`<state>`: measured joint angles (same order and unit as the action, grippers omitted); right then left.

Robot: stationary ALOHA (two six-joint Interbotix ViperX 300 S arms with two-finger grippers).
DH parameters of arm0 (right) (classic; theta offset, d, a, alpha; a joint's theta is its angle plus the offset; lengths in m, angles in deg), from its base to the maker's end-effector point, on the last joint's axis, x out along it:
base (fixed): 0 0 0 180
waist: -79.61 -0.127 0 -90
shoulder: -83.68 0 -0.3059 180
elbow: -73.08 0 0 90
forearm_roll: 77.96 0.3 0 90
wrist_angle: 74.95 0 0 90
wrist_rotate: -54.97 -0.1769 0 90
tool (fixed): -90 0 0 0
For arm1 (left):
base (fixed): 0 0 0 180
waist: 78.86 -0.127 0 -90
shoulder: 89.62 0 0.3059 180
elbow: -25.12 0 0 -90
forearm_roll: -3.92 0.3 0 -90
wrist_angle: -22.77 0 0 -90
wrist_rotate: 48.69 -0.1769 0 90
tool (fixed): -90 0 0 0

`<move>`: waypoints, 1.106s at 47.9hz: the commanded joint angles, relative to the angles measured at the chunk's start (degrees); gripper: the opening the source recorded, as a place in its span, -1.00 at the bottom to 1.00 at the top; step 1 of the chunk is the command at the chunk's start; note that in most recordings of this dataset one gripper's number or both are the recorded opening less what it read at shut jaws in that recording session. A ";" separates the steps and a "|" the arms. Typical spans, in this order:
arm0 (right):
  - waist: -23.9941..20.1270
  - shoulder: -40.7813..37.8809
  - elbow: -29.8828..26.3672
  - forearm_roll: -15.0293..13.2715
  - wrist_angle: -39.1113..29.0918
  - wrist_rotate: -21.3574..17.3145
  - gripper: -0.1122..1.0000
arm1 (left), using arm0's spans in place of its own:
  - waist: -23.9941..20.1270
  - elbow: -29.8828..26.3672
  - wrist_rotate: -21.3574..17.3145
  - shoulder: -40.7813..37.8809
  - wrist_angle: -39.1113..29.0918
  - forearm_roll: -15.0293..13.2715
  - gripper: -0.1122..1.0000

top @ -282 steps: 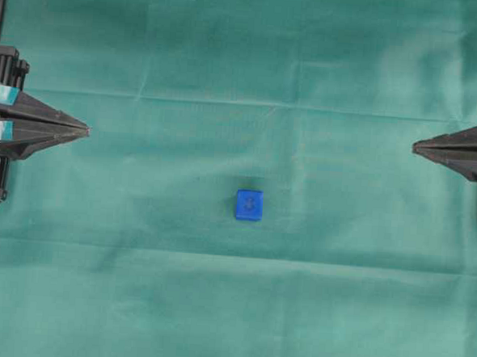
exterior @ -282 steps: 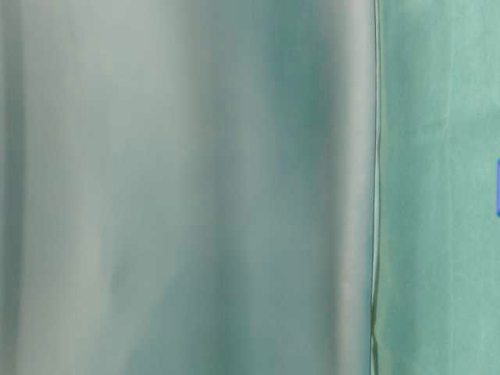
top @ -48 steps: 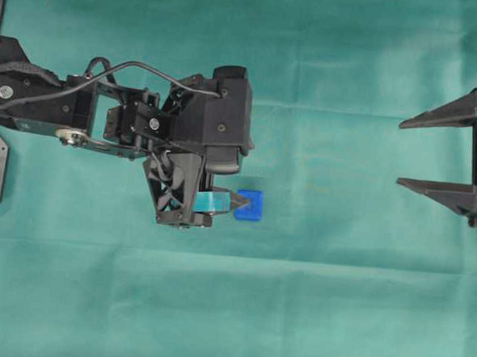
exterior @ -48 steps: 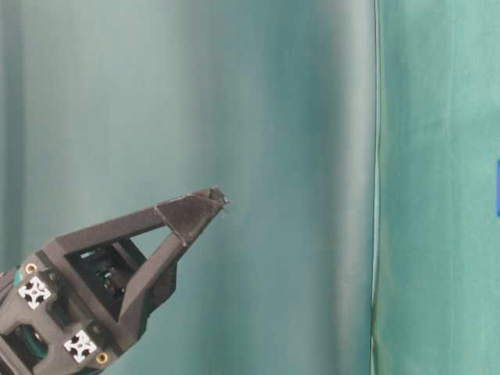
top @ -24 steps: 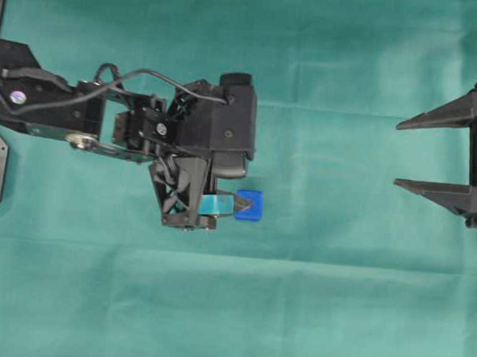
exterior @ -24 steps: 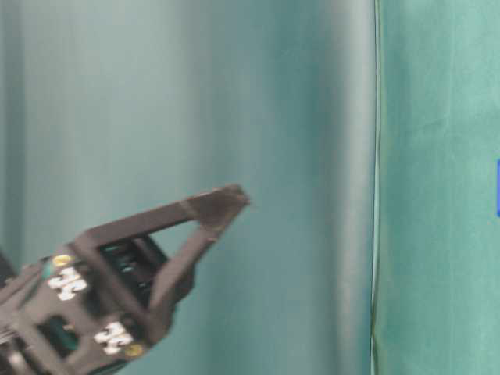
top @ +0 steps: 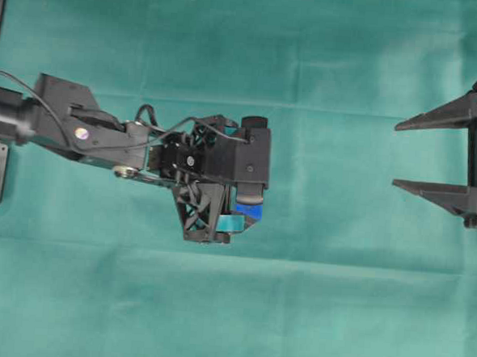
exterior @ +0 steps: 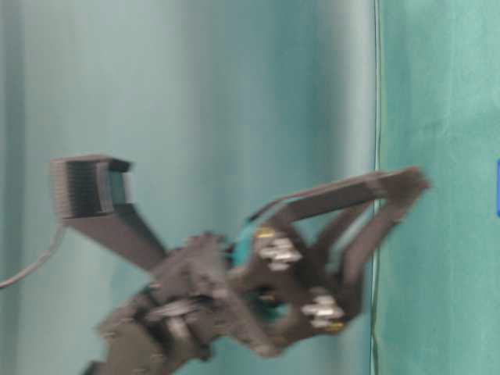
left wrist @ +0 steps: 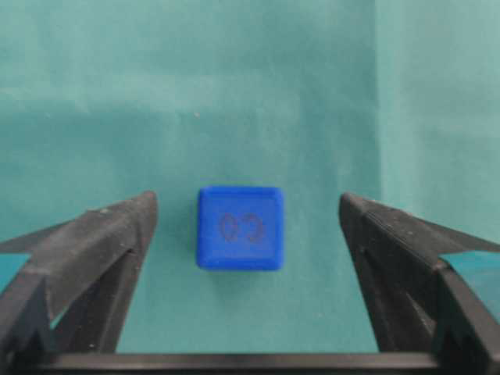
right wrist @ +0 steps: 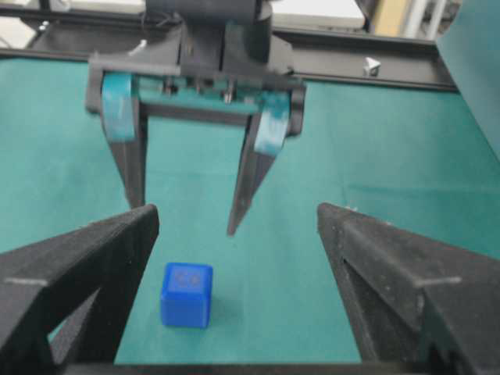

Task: Handover the blue block to the right arm after grasping it with the left arm, then place it in the designated position.
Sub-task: 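Close the left gripper on the blue cube and lift it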

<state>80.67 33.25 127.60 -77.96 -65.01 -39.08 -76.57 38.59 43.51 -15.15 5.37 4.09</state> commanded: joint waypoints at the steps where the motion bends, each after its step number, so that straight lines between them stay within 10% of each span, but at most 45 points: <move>1: 0.18 -0.53 -1.49 0.18 0.26 -0.09 0.88 | 0.26 0.09 -0.09 -0.79 2.55 0.00 0.99; 53: 0.18 -1.23 -1.41 0.18 0.26 -0.09 0.88 | 0.00 1.49 -0.18 -10.81 11.07 0.09 0.89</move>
<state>80.75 32.28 127.60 -77.87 -65.01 -39.08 -76.57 40.62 43.42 -26.93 16.00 4.09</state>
